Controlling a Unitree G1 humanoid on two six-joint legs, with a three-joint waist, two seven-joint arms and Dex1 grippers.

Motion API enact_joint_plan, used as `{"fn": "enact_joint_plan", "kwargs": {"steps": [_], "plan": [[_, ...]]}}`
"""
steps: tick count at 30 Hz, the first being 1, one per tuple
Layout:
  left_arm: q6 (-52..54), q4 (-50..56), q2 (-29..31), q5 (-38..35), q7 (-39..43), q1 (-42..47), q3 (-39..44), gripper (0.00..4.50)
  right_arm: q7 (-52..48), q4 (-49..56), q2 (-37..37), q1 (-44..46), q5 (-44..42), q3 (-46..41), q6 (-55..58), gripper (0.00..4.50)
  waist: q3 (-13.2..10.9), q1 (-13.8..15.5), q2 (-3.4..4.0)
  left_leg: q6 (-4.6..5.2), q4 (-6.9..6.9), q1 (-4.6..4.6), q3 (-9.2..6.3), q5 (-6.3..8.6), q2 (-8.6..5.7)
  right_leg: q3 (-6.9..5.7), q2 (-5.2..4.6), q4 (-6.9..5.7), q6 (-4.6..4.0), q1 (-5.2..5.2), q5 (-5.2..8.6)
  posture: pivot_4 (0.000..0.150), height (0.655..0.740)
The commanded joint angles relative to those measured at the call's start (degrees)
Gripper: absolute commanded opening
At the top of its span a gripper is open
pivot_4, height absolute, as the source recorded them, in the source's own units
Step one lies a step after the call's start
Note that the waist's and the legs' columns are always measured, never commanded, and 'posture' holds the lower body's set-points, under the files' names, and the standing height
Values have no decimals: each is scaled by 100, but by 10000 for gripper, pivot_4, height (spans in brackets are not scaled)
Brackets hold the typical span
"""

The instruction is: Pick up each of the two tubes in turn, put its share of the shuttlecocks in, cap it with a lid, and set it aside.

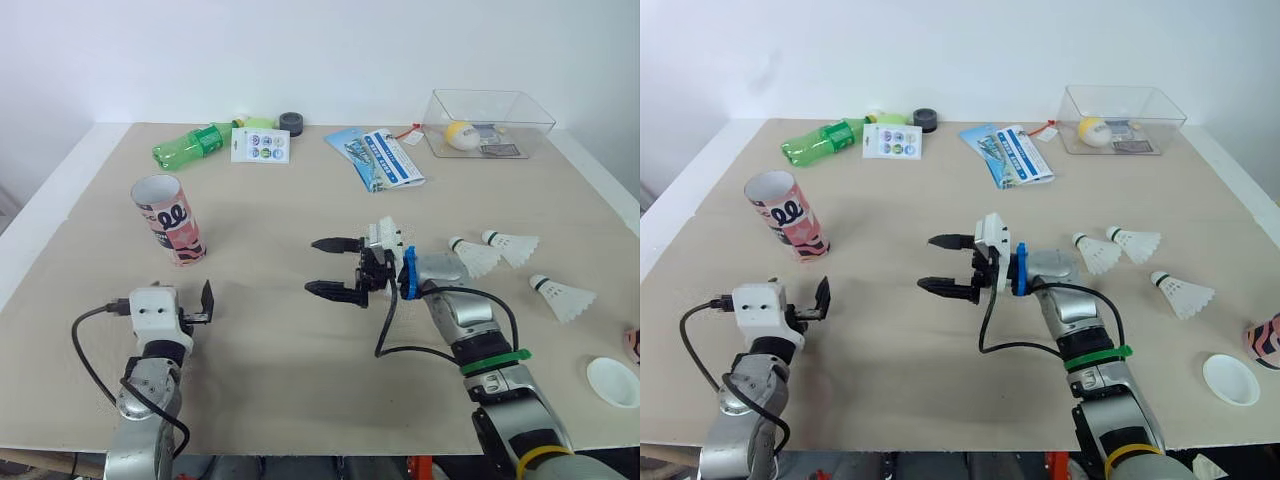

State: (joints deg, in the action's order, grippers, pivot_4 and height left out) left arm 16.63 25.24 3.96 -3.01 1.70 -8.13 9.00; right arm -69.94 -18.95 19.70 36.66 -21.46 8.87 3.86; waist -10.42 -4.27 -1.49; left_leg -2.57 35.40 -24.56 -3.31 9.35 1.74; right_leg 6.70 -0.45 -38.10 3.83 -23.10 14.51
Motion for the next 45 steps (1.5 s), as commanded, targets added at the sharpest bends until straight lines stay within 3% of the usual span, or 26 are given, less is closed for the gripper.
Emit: {"fn": "enact_joint_plan", "kwargs": {"steps": [1,12,20,32,35,45], "plan": [[-30,-337,289,-290,236,417,303,45000,244,212,-32,2,78,-166,-139,44885,0,3,0,0,0,0,0,0,0,0,0,0,0,0,0,1500,7400],[-10,-2000,1051,-463,667,1697,410,45000,623,533,40,-187,186,-222,-152,44885,0,0,-1,-3,-4,-9,-4,-1,2,-5,4,0,26,-6,-13,1500,7400],[-128,-3315,1158,-951,869,2605,750,45000,812,715,175,-262,271,-263,-170,44885,0,2,-1,-18,-5,-8,-7,-11,2,-8,4,-1,30,-5,-18,1500,7400],[-635,-4772,1325,-1032,1367,3329,701,45000,927,967,283,-333,267,-244,-106,44885,1,1,0,-37,-5,-6,-8,-24,0,-8,3,-2,35,-3,-27,1500,7400],[-761,-4971,1364,-934,1381,3380,649,36745,952,966,291,-298,275,-254,-112,45000,2,2,0,-38,-5,-3,-8,-27,0,-8,4,-2,36,-1,-31,1500,7400],[-1053,-5299,1494,-678,1365,3448,467,36745,972,963,304,-260,277,-246,-108,45000,2,3,1,-38,-5,0,-8,-33,1,-8,3,-2,36,2,-38,1500,7400]]}}
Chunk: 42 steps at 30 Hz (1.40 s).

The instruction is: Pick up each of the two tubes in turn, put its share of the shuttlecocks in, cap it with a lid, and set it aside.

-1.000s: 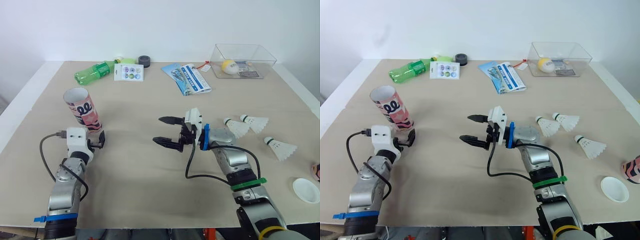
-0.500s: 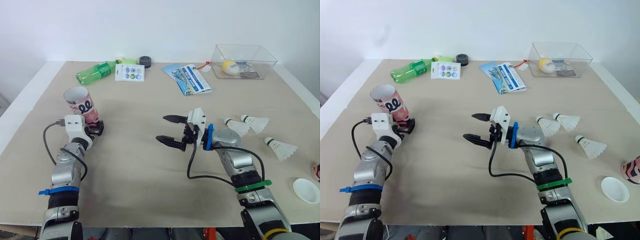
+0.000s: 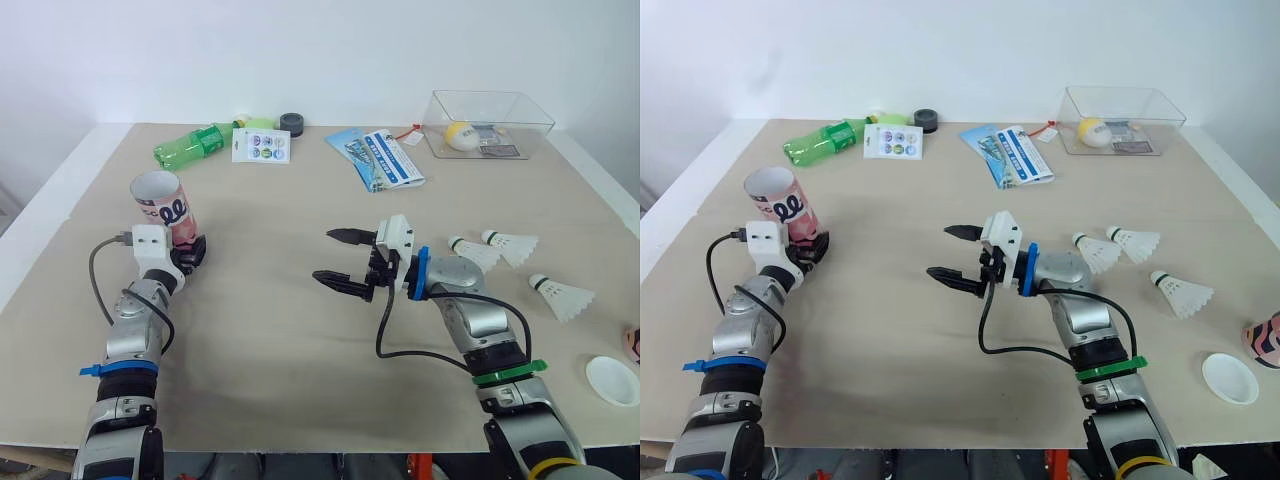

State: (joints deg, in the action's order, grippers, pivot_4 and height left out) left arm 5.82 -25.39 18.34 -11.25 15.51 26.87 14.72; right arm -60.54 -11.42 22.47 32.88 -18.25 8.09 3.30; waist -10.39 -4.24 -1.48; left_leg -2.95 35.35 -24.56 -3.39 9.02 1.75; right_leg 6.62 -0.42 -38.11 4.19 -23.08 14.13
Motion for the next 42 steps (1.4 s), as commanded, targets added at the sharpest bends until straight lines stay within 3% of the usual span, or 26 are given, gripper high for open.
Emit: {"fn": "enact_joint_plan", "kwargs": {"steps": [1,6,11,18,22,33,42], "plan": [[-5,-268,84,183,-9,-48,-139,36745,33,204,25,120,-42,-166,-57,45000,0,0,0,-1,0,0,0,-1,0,0,0,0,-1,0,-1,1500,7400],[-182,-242,252,276,271,-117,-324,36745,-28,269,55,78,-99,-157,5,45000,0,-1,0,-14,-1,1,0,-9,0,1,0,0,-1,0,-4,1500,7400],[-113,567,711,295,1198,-364,-744,36745,-143,415,185,21,-302,-290,176,45000,0,-2,0,-17,-12,-3,3,-8,1,2,-2,2,-4,-7,3,1500,7400],[694,1894,1721,159,3258,-195,-1771,36745,49,724,429,-161,-369,-572,356,45000,-2,38,-3,-19,-40,-14,0,-9,-5,2,-7,7,-6,-23,18,1500,7400],[1306,2234,1967,73,4235,229,-2398,36745,228,1017,504,-363,-420,-706,495,45000,-3,41,-3,-18,-58,-15,-2,-9,-7,0,-10,7,-12,-28,29,1500,7400],[1769,1689,1681,226,6332,1890,-3822,36745,125,1885,1003,-1252,-855,-1193,729,45000,-5,7,-5,-17,-71,-17,-10,-9,-6,-9,-6,6,-15,-33,43,1500,7400],[1110,951,1221,771,6696,2589,-4280,36745,-1309,2078,1944,-1519,-1155,-984,797,45000,-7,-10,-6,-15,-70,-14,-9,-8,-5,-7,-3,5,-15,-31,44,1500,7400]]}}
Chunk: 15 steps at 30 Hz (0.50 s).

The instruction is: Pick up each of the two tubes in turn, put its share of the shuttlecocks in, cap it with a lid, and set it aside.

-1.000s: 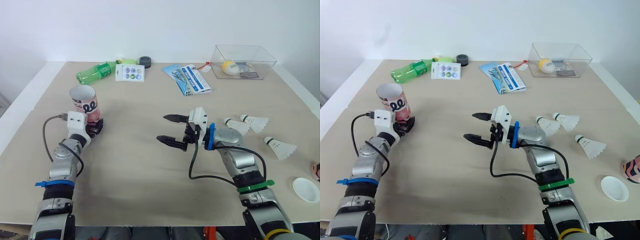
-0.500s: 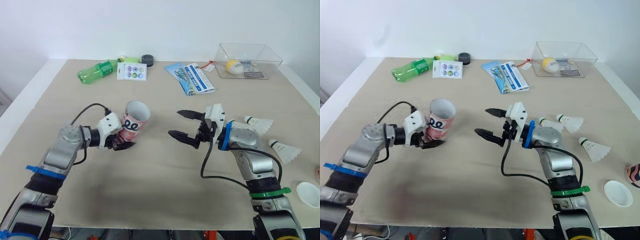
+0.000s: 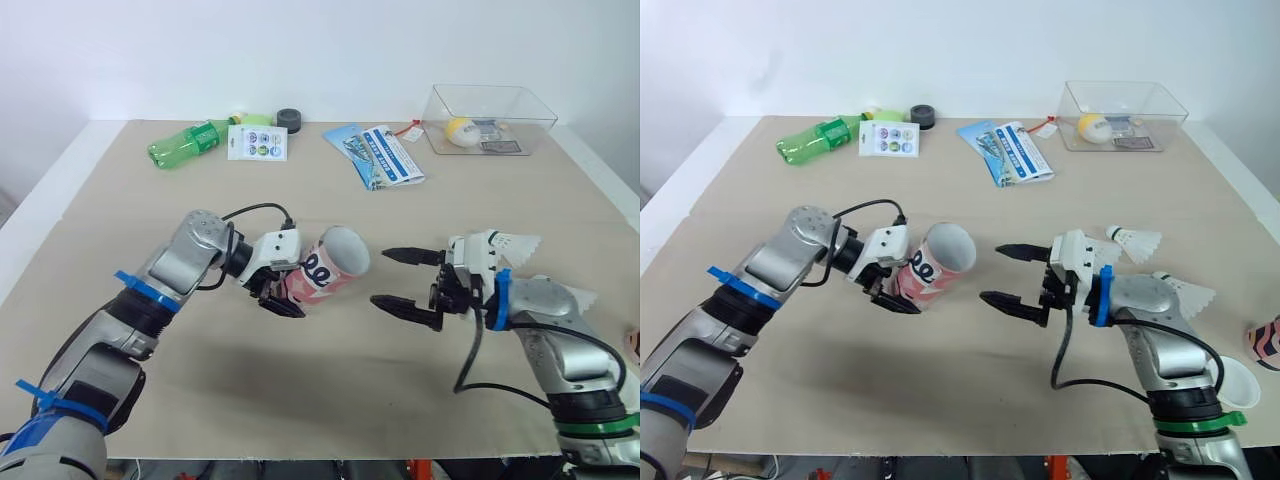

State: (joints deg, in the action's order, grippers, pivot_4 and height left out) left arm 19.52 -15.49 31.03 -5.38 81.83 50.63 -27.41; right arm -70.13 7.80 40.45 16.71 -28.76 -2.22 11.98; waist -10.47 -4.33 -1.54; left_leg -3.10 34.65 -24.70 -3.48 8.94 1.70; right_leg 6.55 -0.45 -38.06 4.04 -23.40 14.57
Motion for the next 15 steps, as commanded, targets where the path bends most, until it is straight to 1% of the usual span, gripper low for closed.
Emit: {"fn": "enact_joint_plan", "kwargs": {"steps": [1,3,6,10,15], "plan": [[-297,-56,-84,240,68,238,-92,36745,-433,125,167,130,-87,64,-108,45000,0,0,0,0,0,0,0,0,0,0,0,0,0,0,0,1500,7400],[-346,-74,-147,458,-27,316,-194,36745,-547,76,212,220,-84,72,-82,45000,-1,0,-1,0,0,0,-1,0,0,0,0,0,0,0,0,1500,7400],[-364,-138,-261,873,-353,462,-334,36745,-403,57,216,309,-47,-19,-22,45000,-1,9,-2,0,3,-2,-1,0,-2,0,-1,0,2,2,-1,1500,7400],[-138,29,-410,1041,-543,488,-320,36745,365,175,246,265,-106,-392,510,45000,-1,12,-2,0,9,-2,-2,0,-3,1,-2,0,5,6,-3,1500,7400],[386,426,-496,958,-580,213,-307,36745,1449,505,337,-91,-580,-1303,1648,45000,-1,34,-1,0,10,-4,-4,0,-4,0,-4,-2,5,5,-2,1500,7400]]}}
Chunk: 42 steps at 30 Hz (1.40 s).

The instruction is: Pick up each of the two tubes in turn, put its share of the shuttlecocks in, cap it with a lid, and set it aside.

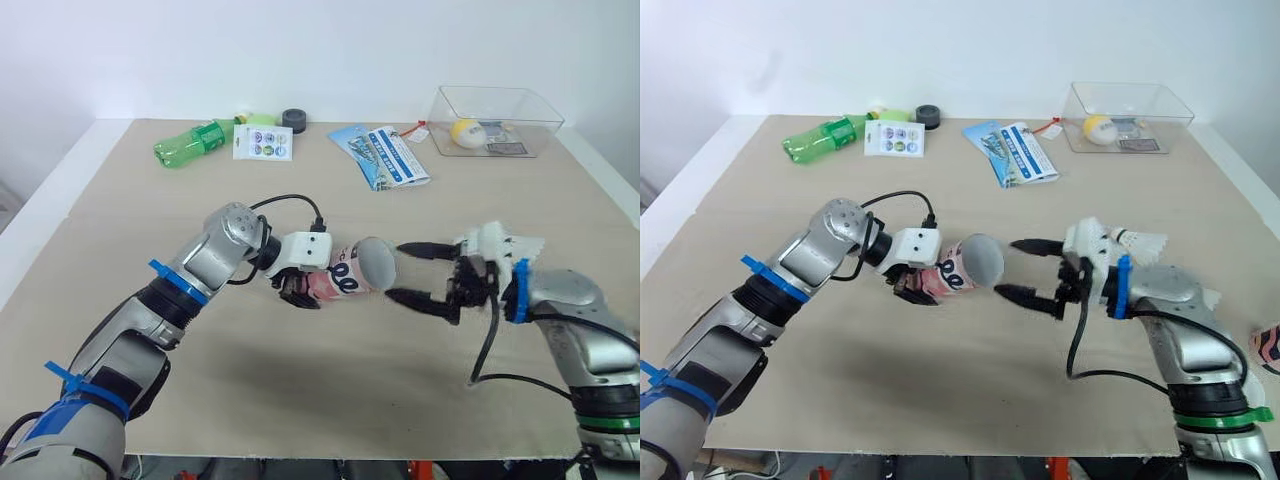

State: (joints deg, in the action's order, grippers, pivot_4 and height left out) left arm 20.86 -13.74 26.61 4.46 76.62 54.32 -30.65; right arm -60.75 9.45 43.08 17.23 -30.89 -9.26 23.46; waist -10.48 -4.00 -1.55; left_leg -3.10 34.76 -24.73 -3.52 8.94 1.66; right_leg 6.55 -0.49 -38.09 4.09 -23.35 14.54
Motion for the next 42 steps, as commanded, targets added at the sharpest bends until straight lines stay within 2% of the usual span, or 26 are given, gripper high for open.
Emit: {"fn": "enact_joint_plan", "kwargs": {"steps": [1,11,16,23,31,36,39,42], "plan": [[300,256,-71,-27,-90,-229,13,36745,711,376,79,-231,-414,-789,656,45000,2,10,3,0,-1,1,0,0,0,0,0,0,-1,0,1,1500,7400],[423,328,-144,44,-209,-426,16,36745,1026,114,932,-1156,-528,-2005,1665,45000,6,129,8,2,10,6,1,0,-2,0,-2,-1,3,12,-1,1500,7400],[410,313,-209,45,-222,-406,17,36745,1353,237,741,-1542,-503,-2171,1856,45000,10,132,15,3,13,10,1,0,-3,1,-3,-1,4,16,-2,1500,7400],[369,112,-293,46,-193,-240,38,36745,2425,-390,61,-853,26,-1682,1559,45000,10,126,15,3,29,9,6,-1,-4,4,-3,0,0,18,-10,1500,7400],[369,-67,-329,61,-190,-144,72,36745,2871,-650,-371,-440,213,-1309,1663,45000,12,142,22,5,44,-3,5,-2,-7,6,-5,0,16,18,-19,1500,7400],[410,-71,-360,43,-194,-132,89,36745,3048,-1223,-475,-107,574,-1073,1354,45000,12,137,23,6,51,-2,6,-2,-7,6,-5,-1,13,18,-20,1500,7400],[396,-81,-347,57,-214,-143,97,36426,3128,-1526,-568,126,747,-964,1160,37004,12,131,23,6,58,-2,7,-3,-7,7,-5,-1,5,20,-20,1500,7400],[391,-81,-325,74,-233,-160,95,36426,3198,-1740,-661,293,866,-867,1031,20918,12,134,23,7,61,-2,7,-3,-7,8,-5,-1,7,22,-22,1500,7400]]}}
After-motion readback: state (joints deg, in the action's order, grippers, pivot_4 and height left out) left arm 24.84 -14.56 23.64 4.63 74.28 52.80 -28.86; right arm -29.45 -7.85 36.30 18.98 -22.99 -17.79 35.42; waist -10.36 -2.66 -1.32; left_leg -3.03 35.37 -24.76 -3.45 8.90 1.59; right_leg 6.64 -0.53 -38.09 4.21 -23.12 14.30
